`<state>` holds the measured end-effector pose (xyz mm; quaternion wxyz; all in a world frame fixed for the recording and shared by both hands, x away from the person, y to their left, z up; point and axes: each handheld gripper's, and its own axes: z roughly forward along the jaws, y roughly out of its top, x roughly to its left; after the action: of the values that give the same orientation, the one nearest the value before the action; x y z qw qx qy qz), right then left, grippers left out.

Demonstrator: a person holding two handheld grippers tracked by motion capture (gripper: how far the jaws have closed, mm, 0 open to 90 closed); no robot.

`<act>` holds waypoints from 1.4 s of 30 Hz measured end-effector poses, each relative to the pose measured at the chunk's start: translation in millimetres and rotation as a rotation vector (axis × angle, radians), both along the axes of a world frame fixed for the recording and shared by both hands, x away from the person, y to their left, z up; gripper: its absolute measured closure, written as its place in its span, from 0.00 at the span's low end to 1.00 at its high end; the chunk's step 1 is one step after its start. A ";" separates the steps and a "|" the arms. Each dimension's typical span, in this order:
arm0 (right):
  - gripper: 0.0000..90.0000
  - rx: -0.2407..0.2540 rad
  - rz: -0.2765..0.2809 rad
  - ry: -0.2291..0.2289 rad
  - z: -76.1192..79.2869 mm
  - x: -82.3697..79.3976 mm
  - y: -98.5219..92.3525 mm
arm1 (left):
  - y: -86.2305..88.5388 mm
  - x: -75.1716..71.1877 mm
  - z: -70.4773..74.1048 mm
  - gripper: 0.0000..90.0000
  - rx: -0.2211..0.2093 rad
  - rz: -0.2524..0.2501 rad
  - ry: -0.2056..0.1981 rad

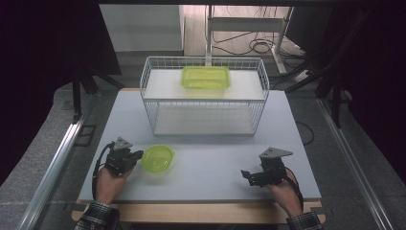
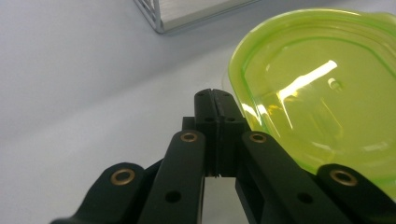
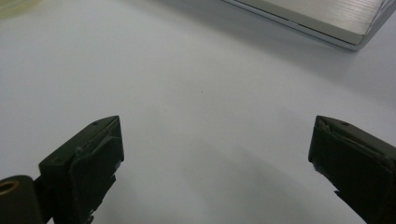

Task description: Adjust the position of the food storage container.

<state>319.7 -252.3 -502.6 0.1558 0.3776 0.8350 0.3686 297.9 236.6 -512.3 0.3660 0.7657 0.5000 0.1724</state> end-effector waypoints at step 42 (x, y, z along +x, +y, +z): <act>0.05 -0.013 0.021 0.019 -4.6 -0.4 5.8 | -87.6 0.2 -11.7 1.00 -0.014 -0.326 0.085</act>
<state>319.4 -246.5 -507.2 0.1465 0.3710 0.8428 0.3613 298.2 149.0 -524.0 0.3731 0.8406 0.3855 0.0749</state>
